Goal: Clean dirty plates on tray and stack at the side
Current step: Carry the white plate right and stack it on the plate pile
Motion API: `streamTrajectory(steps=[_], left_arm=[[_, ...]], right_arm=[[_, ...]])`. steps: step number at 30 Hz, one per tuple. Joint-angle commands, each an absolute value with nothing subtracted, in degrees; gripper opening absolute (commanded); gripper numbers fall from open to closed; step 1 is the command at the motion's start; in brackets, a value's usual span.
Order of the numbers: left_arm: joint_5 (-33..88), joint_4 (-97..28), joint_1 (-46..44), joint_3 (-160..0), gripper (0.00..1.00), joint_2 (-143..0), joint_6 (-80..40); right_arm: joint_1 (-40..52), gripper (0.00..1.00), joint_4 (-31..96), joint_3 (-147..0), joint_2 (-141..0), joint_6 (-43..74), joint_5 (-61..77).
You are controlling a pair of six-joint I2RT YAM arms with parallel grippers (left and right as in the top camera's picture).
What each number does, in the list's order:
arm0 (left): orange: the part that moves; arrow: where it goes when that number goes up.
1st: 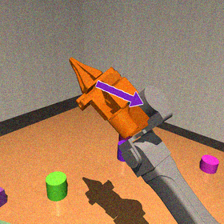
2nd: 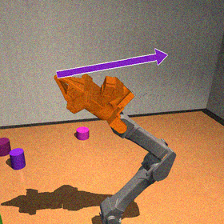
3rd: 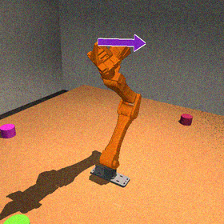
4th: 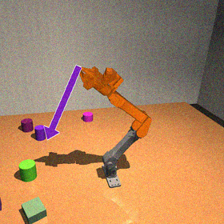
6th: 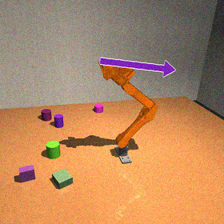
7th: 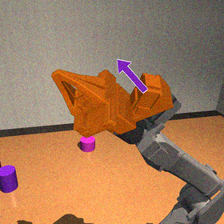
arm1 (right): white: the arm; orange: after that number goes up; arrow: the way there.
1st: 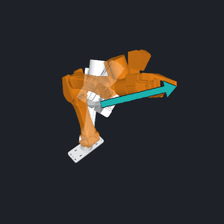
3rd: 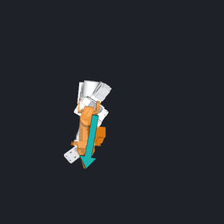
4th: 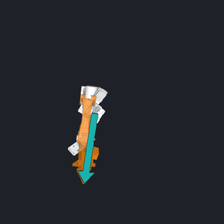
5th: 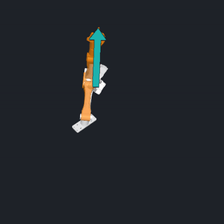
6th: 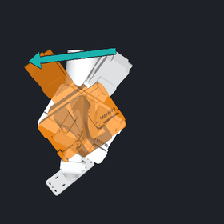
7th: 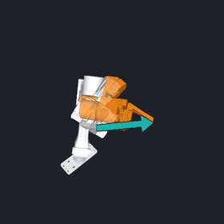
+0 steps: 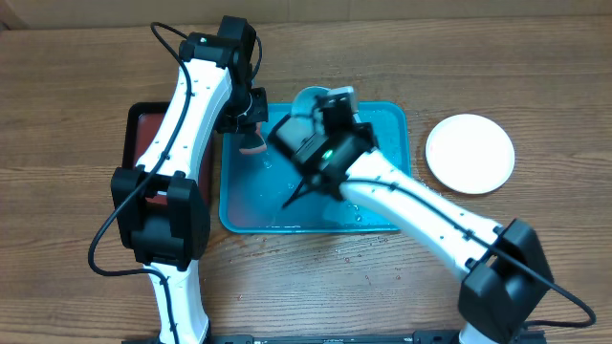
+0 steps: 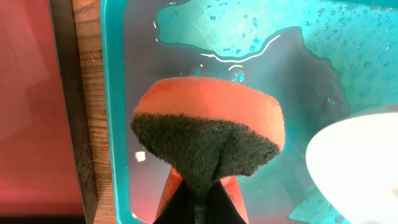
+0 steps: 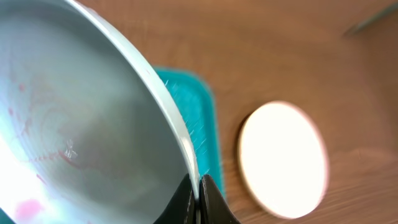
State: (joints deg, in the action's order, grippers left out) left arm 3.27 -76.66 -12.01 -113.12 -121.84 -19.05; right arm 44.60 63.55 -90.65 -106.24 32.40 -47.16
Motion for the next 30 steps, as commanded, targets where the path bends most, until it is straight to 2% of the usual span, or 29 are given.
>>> streamTrajectory(steps=[1,7,12,21,30], left_arm=[[3.9,-76.4,-12.4,-113.0,0.04,-121.5,-17.8],[3.9,-76.5,-12.4,-113.0,0.04,-121.5,-17.8],[3.9,-76.4,-12.4,-113.0,0.04,-121.5,-17.8],[3.9,-76.2,-12.4,-113.0,0.04,-121.5,-17.8],[3.9,-76.2,-12.4,-113.0,0.04,-121.5,-17.8]], right_arm=[[38.7,0.04,62.9,-91.9,-104.6,32.7,-25.9],[24.4,0.04,60.7,-91.9,-104.6,25.5,1.8],[12.9,0.04,61.4,-91.9,-104.6,24.3,13.0],[-5.3,0.04,64.2,-90.2,-104.6,23.8,10.2],[-17.4,0.04,60.0,-81.7,-104.6,23.8,7.5]])
